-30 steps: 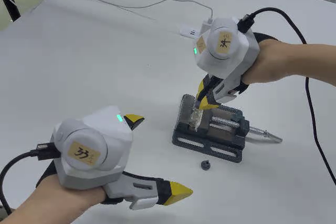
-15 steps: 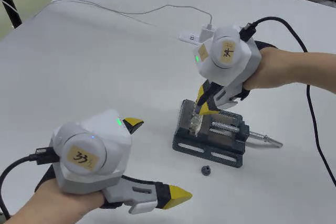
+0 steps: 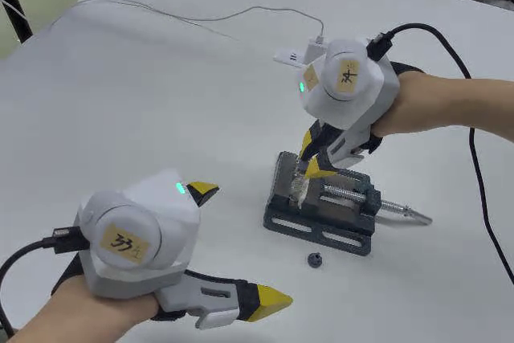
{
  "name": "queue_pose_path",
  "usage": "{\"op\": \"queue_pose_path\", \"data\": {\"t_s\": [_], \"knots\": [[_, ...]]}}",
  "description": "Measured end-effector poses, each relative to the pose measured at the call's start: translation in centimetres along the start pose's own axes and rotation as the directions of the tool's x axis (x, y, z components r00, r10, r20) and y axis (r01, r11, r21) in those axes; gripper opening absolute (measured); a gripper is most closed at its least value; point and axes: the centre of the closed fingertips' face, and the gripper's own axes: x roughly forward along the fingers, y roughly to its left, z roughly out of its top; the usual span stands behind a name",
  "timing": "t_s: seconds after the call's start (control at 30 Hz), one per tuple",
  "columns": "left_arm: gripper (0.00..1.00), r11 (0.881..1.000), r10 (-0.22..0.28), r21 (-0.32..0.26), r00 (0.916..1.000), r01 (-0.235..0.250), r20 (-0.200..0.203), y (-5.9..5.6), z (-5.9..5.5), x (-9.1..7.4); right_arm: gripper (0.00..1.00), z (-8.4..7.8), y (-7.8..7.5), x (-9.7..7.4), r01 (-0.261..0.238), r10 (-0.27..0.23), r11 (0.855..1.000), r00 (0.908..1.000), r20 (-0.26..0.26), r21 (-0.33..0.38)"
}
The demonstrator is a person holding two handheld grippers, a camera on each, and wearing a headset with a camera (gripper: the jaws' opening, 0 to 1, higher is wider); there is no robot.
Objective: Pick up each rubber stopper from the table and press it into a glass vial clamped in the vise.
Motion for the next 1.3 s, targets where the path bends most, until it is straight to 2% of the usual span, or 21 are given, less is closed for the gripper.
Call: {"op": "queue_pose_path", "data": {"t_s": [0.47,0.63,0.8,1.3], "knots": [[0.96,1.000,0.000,-0.006,1.0000,0.000,0.005,0.1,0.0,0.0,0.13,0.0,-0.2,-0.6,0.010,-0.011,1.000,0.9997,0.022,0.024],[0.95,1.000,0.002,-0.010,1.0000,-0.002,0.005,0.2,0.0,-0.1,0.10,0.0,-0.5,-1.3,-0.013,0.012,0.999,0.9994,0.032,0.036],[0.95,1.000,0.006,-0.017,1.0000,-0.006,0.003,0.3,-0.2,-0.1,0.04,0.4,-0.3,-1.3,-0.071,0.066,0.994,0.9960,0.060,0.082],[0.95,0.999,0.007,-0.034,0.9999,-0.008,-0.008,0.5,-0.9,0.1,0.00,0.2,-0.2,-0.5,-0.101,0.096,0.991,0.9938,0.056,0.084]]}}
